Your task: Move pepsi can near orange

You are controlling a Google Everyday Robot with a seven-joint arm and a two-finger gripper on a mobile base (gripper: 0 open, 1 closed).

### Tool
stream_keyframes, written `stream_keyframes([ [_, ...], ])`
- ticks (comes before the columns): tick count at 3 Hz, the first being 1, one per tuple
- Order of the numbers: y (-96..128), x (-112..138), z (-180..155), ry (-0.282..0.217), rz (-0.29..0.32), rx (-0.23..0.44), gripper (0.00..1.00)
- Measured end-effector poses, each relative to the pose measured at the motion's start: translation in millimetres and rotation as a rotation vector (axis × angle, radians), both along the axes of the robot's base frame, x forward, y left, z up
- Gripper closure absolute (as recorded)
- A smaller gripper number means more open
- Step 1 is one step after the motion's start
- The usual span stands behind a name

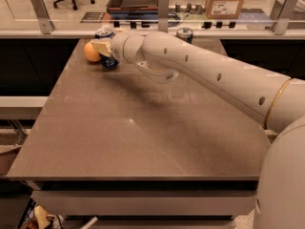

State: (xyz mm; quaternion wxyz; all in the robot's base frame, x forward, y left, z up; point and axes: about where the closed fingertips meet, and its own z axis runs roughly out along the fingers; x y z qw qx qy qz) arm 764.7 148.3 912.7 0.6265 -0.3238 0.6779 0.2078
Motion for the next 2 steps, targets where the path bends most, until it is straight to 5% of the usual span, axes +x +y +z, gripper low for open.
stream_keyframes([
  [1, 2.0, -0.6, 0.1, 0.0, 0.003, 0.0, 0.0],
  [2, 2.1, -0.6, 0.1, 0.0, 0.003, 0.0, 0.0],
])
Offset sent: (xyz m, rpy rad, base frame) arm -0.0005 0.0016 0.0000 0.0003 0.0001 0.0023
